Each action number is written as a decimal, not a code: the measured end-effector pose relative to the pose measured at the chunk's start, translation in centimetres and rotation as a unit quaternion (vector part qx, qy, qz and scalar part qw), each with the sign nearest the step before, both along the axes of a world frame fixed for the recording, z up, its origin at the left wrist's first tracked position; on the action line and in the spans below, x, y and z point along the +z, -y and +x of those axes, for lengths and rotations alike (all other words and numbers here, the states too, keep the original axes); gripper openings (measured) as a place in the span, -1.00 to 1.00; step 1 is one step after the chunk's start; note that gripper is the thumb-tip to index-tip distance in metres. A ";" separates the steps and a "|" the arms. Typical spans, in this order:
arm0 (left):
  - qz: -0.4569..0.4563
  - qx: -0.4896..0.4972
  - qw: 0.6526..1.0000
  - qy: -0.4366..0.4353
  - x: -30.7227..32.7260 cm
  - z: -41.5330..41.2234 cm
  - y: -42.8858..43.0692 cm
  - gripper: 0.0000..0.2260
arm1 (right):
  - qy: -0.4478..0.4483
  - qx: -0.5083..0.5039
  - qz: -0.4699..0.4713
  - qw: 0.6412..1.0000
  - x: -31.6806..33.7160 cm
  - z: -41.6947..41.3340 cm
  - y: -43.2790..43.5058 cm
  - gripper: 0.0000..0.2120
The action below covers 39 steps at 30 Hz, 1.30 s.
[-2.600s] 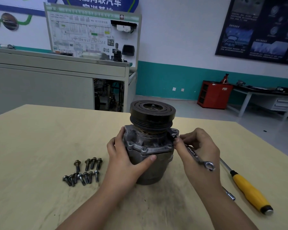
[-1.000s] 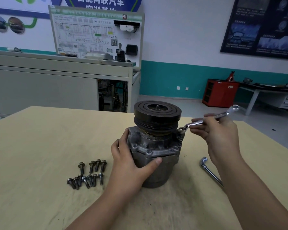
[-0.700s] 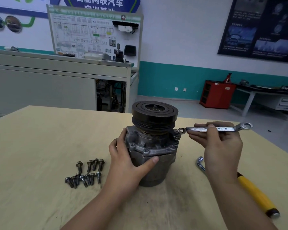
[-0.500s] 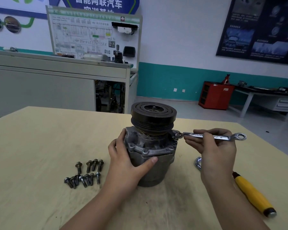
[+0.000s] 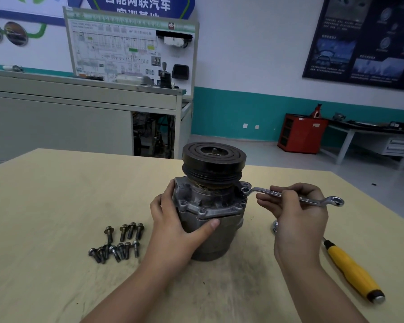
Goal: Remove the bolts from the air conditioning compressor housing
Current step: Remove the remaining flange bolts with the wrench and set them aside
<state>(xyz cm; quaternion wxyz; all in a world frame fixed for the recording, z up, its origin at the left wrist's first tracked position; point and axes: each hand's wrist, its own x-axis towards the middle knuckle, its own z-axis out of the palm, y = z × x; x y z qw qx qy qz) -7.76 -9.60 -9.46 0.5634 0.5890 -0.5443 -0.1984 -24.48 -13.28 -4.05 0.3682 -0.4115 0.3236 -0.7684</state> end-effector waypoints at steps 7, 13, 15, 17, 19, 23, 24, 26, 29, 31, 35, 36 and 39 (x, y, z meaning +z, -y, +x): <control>0.001 0.004 1.000 0.003 0.1 -0.1 -0.1 0.07 | -0.002 -0.105 -0.009 0.994 0.1 1.9 -0.4 -0.70; 0.001 0.005 1.000 -0.001 0.2 -0.1 -0.1 0.08 | 0.054 -0.120 0.036 0.991 0.4 1.9 0.5 -0.78; 0.001 0.004 1.000 -0.001 0.2 -0.1 0.0 0.08 | 0.015 -0.134 0.015 0.991 0.5 2.0 0.7 -0.78; 0.005 0.003 1.000 -0.002 0.2 -0.1 -0.1 0.08 | -0.007 -0.141 -0.014 0.990 0.0 2.1 0.6 -0.75; 0.002 0.003 1.000 -0.002 0.1 -0.1 0.0 0.08 | -0.013 -0.138 -0.039 0.990 -0.6 2.2 0.5 -0.72; 0.005 0.006 1.000 -0.003 0.1 -0.1 -0.1 0.08 | -0.129 -0.148 -0.126 0.972 -1.7 1.9 0.2 -0.79; 0.006 0.008 1.000 -0.004 0.2 -0.1 -0.1 0.08 | -0.160 -0.149 -0.144 0.965 -1.9 1.9 0.2 -0.82; 0.007 0.010 1.000 -0.004 0.2 -0.1 -0.1 0.09 | -0.216 -0.160 -0.166 0.949 -2.3 1.7 0.3 -0.87; 0.004 0.011 1.000 0.000 0.2 -0.2 -0.2 0.09 | -0.262 -0.169 -0.184 0.932 -2.6 1.4 0.3 -0.76; 0.002 0.013 1.000 0.003 0.3 -0.2 -0.2 0.09 | -0.275 -0.150 -0.210 0.926 -2.6 1.4 0.2 -0.74; 0.004 0.009 1.000 0.002 0.3 -0.2 -0.2 0.09 | -0.303 -0.159 -0.259 0.903 -2.6 1.2 0.1 -0.83; 0.004 0.009 1.000 0.002 0.3 -0.2 -0.2 0.09 | -0.299 -0.156 -0.261 0.905 -2.7 1.1 0.1 -0.83; 0.003 0.011 1.000 0.004 0.3 -0.1 -0.2 0.09 | -0.262 -0.097 -0.231 0.932 -3.1 1.5 0.0 -0.64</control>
